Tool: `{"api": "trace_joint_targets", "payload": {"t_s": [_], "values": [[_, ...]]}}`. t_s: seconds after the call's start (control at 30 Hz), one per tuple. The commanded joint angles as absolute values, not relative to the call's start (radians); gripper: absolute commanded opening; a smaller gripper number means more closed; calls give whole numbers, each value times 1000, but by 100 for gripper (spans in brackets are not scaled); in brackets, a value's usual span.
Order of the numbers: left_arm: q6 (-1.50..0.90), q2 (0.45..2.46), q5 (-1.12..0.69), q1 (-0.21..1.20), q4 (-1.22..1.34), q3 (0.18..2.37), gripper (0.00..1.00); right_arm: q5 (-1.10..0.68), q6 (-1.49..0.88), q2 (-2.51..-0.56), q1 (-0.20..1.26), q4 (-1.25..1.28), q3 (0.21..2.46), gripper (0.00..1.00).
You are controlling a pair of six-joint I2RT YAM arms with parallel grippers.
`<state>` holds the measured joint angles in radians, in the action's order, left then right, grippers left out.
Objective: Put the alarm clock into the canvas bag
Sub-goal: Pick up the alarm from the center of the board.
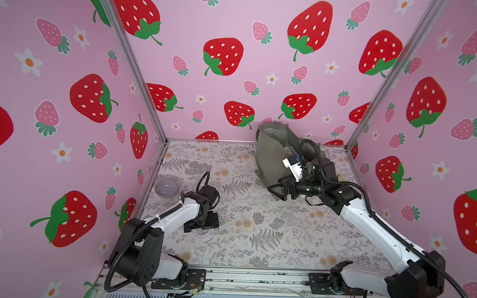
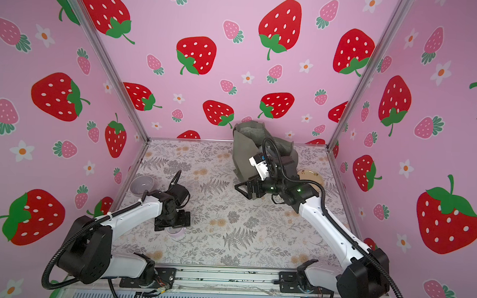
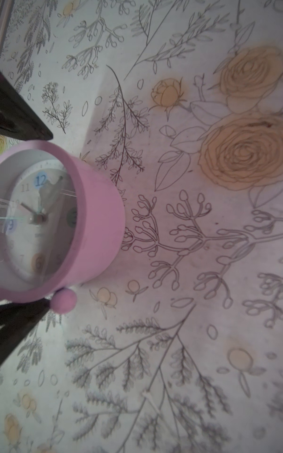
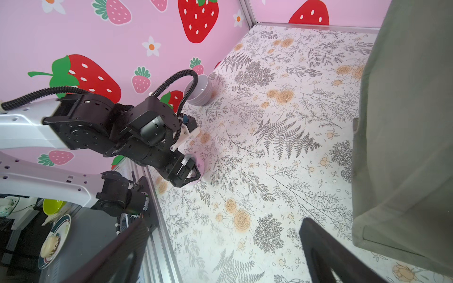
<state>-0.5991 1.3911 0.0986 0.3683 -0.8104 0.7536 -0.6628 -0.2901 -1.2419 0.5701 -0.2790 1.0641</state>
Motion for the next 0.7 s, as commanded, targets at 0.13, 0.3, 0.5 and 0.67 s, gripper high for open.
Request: {"api": "trace_joint_targets", "payload": {"t_s": [0.13, 0.3, 0.5, 0.67], "values": [[-609, 1384, 88, 361, -800, 739, 90, -668, -279, -1223, 574, -272, 1038, 100], [-603, 1382, 59, 361, -782, 738, 78, -676, -281, -1218, 574, -264, 1032, 100], [-556, 1346, 19, 367, -780, 829, 67, -706, -316, -1231, 573, -204, 1008, 100], [-520, 1269, 96, 401, -684, 939, 65, -710, -400, -1247, 574, -142, 993, 100]]}}
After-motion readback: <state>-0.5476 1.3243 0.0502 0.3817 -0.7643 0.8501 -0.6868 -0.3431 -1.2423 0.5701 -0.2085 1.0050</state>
